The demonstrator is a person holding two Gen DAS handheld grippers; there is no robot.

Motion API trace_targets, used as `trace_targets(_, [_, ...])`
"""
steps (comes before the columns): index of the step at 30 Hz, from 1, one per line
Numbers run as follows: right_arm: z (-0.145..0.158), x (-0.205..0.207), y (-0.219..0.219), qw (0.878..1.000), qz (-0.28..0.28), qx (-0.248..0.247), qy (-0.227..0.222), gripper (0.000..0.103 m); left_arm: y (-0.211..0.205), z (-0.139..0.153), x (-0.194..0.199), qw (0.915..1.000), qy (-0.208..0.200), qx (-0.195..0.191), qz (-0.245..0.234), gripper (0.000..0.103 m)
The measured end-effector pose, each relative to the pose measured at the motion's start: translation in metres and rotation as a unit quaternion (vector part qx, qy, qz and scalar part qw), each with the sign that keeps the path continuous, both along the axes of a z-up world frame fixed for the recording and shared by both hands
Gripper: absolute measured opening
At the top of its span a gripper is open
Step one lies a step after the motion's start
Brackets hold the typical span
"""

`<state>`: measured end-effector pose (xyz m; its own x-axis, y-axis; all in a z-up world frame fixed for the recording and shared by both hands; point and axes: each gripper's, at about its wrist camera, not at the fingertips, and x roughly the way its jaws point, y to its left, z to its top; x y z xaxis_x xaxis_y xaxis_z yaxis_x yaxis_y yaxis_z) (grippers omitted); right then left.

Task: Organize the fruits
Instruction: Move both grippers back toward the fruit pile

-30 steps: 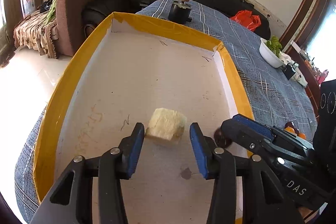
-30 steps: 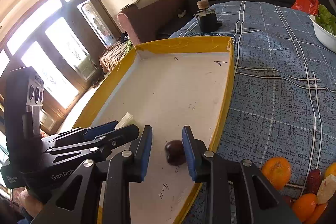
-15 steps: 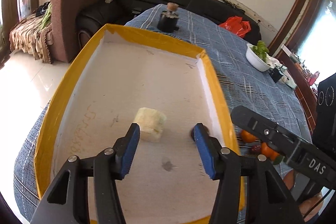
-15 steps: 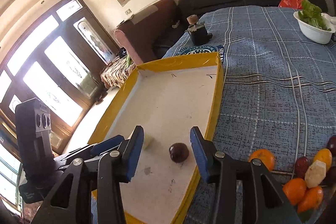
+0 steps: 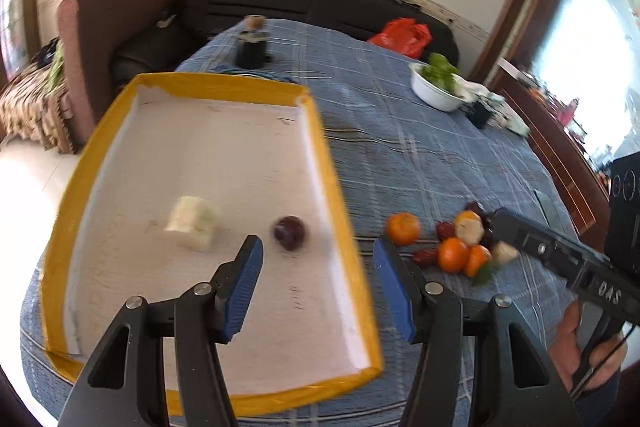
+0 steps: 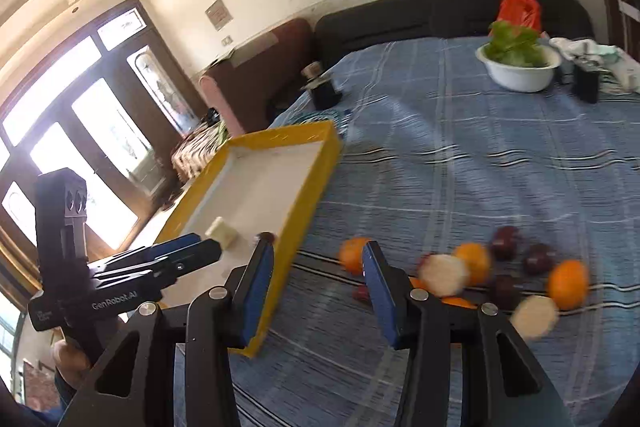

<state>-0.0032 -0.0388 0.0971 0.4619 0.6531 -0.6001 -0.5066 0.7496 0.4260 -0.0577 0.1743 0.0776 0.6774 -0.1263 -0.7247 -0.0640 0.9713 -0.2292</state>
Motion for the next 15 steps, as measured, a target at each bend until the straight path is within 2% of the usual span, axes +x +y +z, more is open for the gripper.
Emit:
trace_targets(6, [-0.007, -0.003, -0.065, 0.998, -0.055, 0.0, -0.023, 0.051, -0.048, -0.01, 0.007, 0.9977, 0.009, 0.006, -0.067, 0.057])
trace_targets(10, [-0.027, 0.005, -0.102, 0.996, -0.09, 0.027, 0.01, 0.05, -0.077, -0.017, 0.011, 0.9943, 0.017, 0.013, -0.104, 0.056])
trace_targets(15, [-0.044, 0.011, -0.121, 0.991, -0.122, 0.018, 0.044, 0.049, -0.109, -0.024, 0.012, 0.9896, 0.018, 0.026, -0.14, 0.056])
